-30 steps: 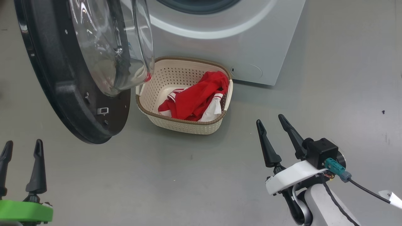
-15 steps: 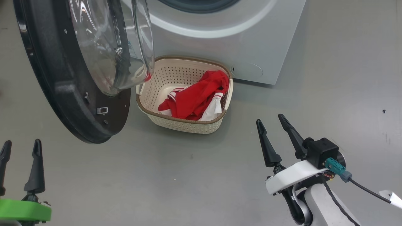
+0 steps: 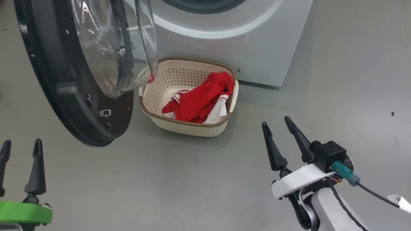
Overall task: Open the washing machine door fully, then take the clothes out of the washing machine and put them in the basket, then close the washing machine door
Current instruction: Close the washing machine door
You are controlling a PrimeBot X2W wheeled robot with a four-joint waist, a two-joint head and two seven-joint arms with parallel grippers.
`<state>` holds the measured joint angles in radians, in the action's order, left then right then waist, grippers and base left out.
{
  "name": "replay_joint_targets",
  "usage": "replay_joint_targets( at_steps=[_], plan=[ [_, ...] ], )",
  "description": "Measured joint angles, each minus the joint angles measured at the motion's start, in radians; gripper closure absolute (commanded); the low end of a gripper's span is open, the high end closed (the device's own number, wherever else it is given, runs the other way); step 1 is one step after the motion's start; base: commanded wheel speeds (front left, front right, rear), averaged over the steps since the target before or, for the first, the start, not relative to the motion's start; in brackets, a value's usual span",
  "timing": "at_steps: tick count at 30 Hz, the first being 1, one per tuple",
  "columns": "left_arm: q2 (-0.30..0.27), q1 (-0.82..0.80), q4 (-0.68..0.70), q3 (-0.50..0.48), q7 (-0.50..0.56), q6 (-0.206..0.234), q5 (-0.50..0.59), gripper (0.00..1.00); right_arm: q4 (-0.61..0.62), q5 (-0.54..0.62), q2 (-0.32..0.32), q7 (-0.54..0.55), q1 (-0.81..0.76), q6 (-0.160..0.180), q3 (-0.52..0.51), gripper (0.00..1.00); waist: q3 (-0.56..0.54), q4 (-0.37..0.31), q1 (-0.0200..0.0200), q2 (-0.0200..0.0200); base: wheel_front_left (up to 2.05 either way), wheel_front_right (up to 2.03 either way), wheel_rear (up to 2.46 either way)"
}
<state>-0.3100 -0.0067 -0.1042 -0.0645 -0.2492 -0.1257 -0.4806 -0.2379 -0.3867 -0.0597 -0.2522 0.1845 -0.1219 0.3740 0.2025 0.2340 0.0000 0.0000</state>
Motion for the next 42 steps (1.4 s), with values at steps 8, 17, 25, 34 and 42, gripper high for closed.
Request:
replay_joint_targets(
  at_steps=[8, 17, 25, 34, 42],
  plan=[
    [-0.001, 0.0, 0.0, 0.007, 0.0, 0.0, 0.002, 1.0, 0.0, 0.0, 0.0, 0.0, 0.0, 0.0, 0.009, 0.0, -0.003, 0.0, 0.0, 0.0, 0.0, 0.0, 0.0],
    [-0.014, -0.002, 0.003, 0.009, -0.002, 0.0, 0.0, 1.0, -0.001, 0.0, 0.0, 0.0, 0.0, 0.0, 0.016, 0.0, -0.006, -0.002, 0.0, 0.0, 0.0, 0.0, 0.0],
    [0.021, -0.071, 0.0, -0.043, 0.024, 0.0, -0.235, 1.0, -0.002, 0.0, 0.0, 0.0, 0.0, 0.0, 0.021, 0.0, -0.006, -0.001, 0.0, 0.0, 0.0, 0.0, 0.0],
    [0.09, -0.196, -0.001, -0.17, 0.21, 0.0, -0.647, 1.0, 0.0, -0.001, 0.0, 0.0, 0.002, 0.0, 0.032, 0.0, 0.015, -0.004, 0.0, 0.0, 0.0, 0.0, 0.0],
    [0.159, -0.26, -0.054, -0.24, 0.422, 0.087, -0.968, 1.0, 0.004, -0.011, 0.0, 0.0, 0.013, 0.0, 0.029, 0.0, 0.033, -0.021, 0.0, 0.0, 0.0, 0.0, 0.0]
  ],
)
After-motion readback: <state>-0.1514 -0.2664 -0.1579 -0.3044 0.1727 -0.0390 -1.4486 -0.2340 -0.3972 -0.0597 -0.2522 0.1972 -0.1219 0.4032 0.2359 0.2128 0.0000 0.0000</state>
